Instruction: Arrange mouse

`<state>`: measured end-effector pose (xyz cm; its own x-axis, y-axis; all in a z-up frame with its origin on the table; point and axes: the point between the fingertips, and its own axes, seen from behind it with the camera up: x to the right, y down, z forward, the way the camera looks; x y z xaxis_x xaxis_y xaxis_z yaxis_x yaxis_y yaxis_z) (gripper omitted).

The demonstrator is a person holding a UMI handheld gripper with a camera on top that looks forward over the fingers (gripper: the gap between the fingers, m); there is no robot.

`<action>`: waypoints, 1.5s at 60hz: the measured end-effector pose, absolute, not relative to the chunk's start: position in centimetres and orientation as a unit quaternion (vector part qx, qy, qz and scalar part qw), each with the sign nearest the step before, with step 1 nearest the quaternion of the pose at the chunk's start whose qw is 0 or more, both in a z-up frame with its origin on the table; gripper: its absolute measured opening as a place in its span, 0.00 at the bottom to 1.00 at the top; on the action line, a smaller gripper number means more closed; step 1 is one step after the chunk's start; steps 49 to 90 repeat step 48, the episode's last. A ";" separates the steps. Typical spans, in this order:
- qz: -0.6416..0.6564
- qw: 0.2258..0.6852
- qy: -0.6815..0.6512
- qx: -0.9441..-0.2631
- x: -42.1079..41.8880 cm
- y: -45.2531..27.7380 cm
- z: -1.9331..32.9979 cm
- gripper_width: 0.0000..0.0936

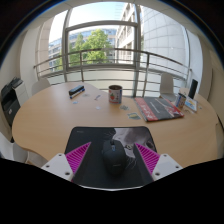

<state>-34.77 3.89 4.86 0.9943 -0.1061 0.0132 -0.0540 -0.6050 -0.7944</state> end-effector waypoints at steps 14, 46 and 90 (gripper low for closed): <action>-0.040 0.458 0.030 -0.887 -35.7 -3.2 13.3 0.90; -0.043 0.467 0.016 -0.883 -37.0 -18.7 19.2 0.90; -0.045 0.468 0.014 -0.883 -36.9 -19.0 19.2 0.90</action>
